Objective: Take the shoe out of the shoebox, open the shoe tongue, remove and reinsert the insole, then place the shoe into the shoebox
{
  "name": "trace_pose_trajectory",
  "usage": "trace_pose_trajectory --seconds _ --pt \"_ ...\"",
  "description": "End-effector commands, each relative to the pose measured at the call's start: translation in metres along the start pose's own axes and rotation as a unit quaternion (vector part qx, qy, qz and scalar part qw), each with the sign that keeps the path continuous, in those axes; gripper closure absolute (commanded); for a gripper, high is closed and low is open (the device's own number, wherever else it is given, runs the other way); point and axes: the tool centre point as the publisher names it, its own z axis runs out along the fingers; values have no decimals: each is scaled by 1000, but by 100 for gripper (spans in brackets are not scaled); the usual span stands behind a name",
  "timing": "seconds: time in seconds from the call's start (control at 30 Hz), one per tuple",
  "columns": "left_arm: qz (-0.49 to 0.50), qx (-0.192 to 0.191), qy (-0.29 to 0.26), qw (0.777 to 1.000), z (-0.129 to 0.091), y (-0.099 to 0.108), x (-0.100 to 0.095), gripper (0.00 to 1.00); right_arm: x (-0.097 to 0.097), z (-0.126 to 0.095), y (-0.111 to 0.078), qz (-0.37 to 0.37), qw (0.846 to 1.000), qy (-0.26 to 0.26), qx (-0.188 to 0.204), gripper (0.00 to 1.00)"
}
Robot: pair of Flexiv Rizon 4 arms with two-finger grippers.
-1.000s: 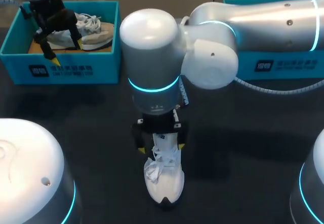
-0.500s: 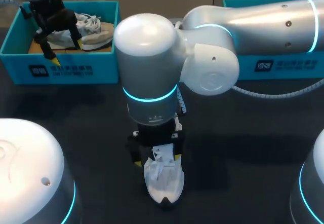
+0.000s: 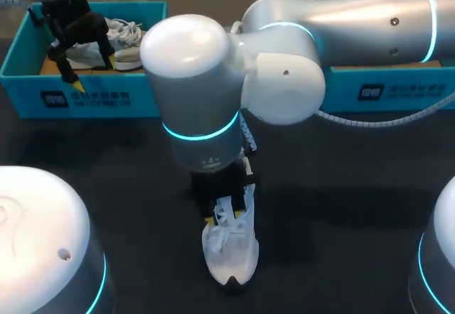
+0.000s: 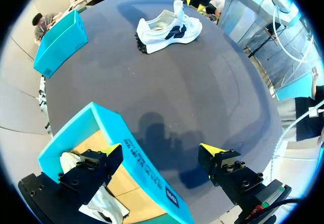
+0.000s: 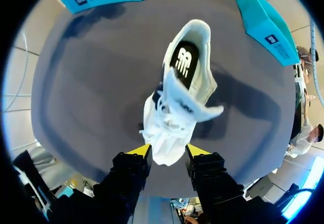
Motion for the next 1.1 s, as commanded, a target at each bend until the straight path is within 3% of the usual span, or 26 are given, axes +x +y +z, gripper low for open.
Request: trace_pose_trajectory --seconds 0.03,0.33,0.5,0.87,1.1 --pt "0 -1 2 1000 -1 1 0 0 -10 8 8 366 931 10 -11 62" --pt "0 -1 2 1000 -1 1 0 0 -32 34 41 334 942 35 -10 67" --pt "0 -1 2 1000 -1 1 0 0 -33 47 61 311 949 52 1 68" --pt "0 -1 2 1000 -1 1 0 0 -22 16 68 287 958 16 -18 68" --pt "0 -1 2 1000 -1 1 0 0 -20 38 87 253 967 36 -9 67"
